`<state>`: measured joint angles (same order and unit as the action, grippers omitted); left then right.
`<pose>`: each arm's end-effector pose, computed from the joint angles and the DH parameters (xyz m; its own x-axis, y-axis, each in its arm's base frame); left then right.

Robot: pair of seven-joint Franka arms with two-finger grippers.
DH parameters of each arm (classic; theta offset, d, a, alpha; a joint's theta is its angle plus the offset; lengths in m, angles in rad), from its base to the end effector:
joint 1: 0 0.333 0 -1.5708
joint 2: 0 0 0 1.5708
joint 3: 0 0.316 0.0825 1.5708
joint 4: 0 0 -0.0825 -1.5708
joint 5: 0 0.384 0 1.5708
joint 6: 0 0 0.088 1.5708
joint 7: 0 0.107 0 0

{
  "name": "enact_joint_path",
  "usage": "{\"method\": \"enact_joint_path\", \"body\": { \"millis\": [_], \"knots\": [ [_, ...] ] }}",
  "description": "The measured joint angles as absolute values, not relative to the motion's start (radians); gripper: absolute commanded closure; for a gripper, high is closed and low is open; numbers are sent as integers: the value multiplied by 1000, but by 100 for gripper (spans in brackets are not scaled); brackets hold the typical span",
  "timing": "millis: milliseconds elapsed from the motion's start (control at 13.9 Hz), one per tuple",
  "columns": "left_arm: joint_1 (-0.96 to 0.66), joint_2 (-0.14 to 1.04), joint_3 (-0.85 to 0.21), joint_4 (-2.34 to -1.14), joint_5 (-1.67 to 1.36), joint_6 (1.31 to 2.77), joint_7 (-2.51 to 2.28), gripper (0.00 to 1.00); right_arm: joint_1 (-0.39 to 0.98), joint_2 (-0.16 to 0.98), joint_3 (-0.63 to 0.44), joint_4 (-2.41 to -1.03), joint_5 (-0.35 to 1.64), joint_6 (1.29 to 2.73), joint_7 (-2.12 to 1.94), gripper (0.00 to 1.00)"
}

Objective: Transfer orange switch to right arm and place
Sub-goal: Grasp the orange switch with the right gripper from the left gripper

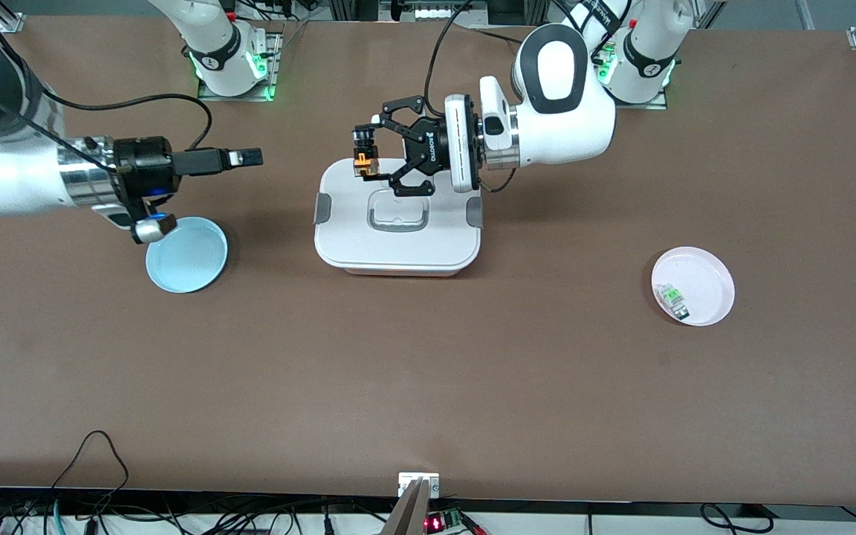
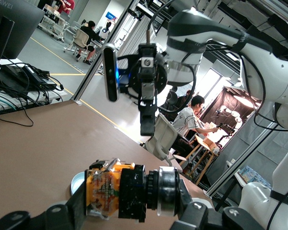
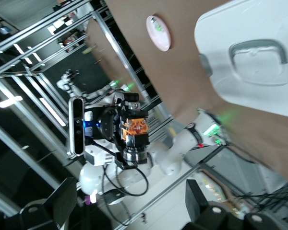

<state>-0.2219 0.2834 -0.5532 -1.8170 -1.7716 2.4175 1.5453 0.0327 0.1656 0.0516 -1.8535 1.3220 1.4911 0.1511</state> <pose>0.4855 -0.4421 0.4476 0.5783 -0.0772 0.8121 -0.8135 -0.1290 0.5671 0.5634 0.1565 0.4805 0.8100 0.1121 -0.5756 -0.5264 -0.2932 -0.7980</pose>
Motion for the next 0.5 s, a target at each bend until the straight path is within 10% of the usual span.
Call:
{"method": "enact_joint_path", "body": {
  "millis": [502],
  "knots": [
    [-225,284,-554,-1809,-1772,2424,1545,100,146,201,59,-1963,1522,1580,102,0]
  ]
}}
